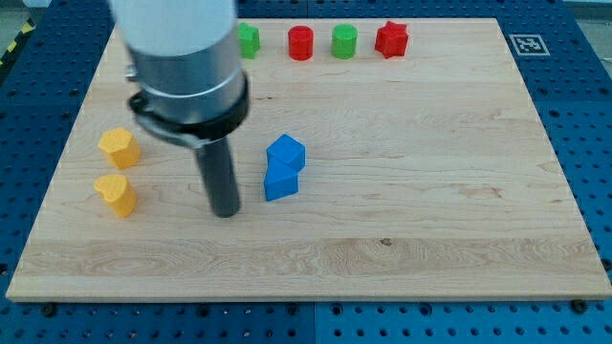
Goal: Move your arm to the yellow heart
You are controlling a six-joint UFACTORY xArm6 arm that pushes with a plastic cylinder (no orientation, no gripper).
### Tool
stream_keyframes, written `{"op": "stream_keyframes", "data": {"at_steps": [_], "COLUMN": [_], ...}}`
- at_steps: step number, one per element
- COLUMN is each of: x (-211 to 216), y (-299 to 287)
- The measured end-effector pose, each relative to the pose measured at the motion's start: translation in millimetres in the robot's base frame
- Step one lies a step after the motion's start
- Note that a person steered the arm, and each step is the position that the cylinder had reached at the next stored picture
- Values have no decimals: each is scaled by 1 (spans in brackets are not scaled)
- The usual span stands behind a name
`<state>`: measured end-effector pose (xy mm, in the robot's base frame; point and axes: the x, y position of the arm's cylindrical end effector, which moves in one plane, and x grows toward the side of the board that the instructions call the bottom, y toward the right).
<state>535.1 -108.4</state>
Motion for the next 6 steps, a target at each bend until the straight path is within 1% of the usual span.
{"op": "stream_keyframes", "data": {"at_steps": [1,2,3,4,6], "x": [12,14,30,37,18], "y": [-43,-44,-69,-87,-105]}}
